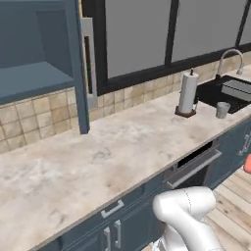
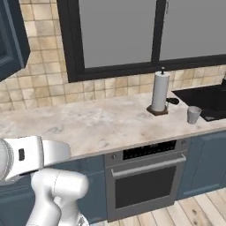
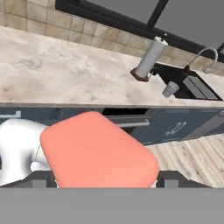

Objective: Open the cabinet. Pick the bar soap and place it next to the sink. Then close the cabinet.

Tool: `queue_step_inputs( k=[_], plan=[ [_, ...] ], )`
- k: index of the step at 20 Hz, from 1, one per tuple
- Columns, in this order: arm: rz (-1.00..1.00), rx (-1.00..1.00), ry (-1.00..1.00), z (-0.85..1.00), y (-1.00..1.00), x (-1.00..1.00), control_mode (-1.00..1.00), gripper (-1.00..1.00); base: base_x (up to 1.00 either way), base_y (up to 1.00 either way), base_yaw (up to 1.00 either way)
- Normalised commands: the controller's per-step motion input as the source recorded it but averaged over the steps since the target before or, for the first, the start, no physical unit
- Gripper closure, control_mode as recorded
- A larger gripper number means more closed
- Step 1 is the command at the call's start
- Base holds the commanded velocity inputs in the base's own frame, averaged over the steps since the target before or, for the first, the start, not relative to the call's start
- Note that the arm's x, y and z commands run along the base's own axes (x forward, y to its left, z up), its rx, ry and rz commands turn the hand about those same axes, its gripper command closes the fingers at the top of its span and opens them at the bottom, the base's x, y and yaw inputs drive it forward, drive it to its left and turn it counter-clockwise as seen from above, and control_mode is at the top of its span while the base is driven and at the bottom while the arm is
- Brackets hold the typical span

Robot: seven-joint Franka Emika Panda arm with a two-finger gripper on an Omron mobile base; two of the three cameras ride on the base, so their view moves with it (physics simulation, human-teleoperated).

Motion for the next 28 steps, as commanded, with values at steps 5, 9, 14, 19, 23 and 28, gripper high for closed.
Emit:
queue_step_inputs(
  k=[5, 9, 14, 19, 23, 28],
  plan=[
    [0.00, 0.00, 0.00, 0.00, 0.00, 0.00, 1.00, 1.00, 0.08, -0.17, -0.65],
    [0.00, 0.00, 0.00, 0.00, 0.00, 0.00, 1.00, 1.00, 0.69, -0.36, -0.18],
    [0.00, 0.00, 0.00, 0.00, 0.00, 0.00, 1.00, 1.00, 0.98, -0.45, -0.03],
    [0.00, 0.00, 0.00, 0.00, 0.00, 0.00, 1.00, 1.00, 0.99, -0.62, 0.00],
    [0.00, 0.00, 0.00, 0.00, 0.00, 0.00, 1.00, 1.00, 0.86, -0.89, 0.00],
    [0.00, 0.00, 0.00, 0.00, 0.00, 0.00, 1.00, 1.00, 0.73, -1.00, 0.02]
  ],
)
